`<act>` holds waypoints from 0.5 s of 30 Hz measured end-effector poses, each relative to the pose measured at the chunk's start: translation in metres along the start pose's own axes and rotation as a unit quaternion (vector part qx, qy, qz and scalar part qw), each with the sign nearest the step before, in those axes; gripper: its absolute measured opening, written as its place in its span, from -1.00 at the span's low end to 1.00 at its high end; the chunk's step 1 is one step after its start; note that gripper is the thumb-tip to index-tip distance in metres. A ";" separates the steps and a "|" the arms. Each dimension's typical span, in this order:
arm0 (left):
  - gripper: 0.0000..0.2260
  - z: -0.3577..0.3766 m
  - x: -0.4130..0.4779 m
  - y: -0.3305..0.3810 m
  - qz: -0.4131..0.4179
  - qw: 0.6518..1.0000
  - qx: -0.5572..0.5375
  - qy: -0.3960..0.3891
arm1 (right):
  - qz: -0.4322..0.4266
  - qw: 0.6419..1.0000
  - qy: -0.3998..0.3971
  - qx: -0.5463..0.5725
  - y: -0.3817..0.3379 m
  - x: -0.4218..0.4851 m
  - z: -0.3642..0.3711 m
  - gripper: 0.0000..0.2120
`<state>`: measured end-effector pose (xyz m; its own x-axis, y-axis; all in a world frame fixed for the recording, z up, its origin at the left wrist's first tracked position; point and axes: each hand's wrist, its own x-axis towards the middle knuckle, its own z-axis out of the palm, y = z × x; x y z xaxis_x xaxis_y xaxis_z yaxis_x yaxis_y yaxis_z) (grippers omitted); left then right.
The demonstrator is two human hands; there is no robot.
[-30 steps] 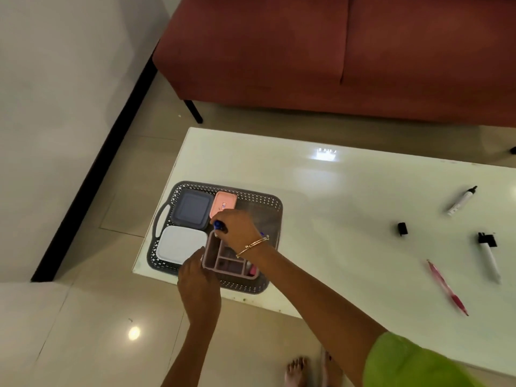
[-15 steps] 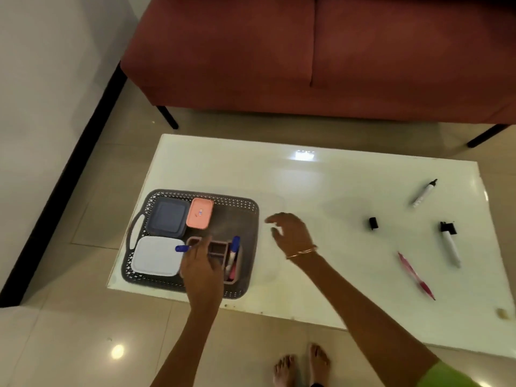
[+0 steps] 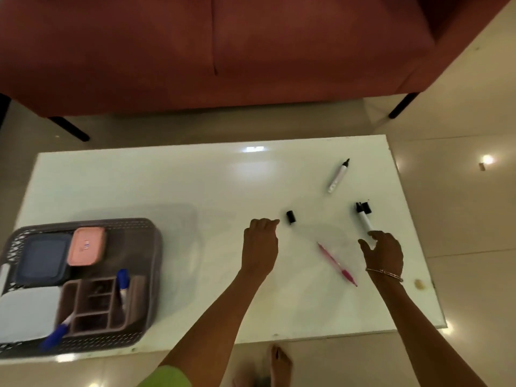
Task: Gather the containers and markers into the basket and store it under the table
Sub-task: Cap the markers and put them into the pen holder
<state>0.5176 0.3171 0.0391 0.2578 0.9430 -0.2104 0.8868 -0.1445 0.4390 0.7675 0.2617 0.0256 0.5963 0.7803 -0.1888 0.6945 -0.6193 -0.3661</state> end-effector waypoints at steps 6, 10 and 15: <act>-0.69 0.043 0.061 0.028 -0.013 0.999 -0.034 -0.029 | -0.008 1.000 -0.021 -0.021 0.019 0.042 0.015 -0.64; -0.77 0.051 0.081 0.038 -0.064 0.996 -0.056 -0.035 | 0.002 0.999 -0.035 -0.015 0.021 0.047 0.023 -0.75; -0.87 0.054 0.084 0.046 -0.134 0.983 -0.127 -0.015 | -0.028 0.998 -0.046 0.026 0.005 0.037 0.022 -0.89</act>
<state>0.6007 0.3733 -0.0060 0.0419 0.9271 -0.3724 0.8010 0.1916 0.5672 0.7839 0.2890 -0.0037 0.5150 0.8202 -0.2490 0.7029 -0.5704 -0.4249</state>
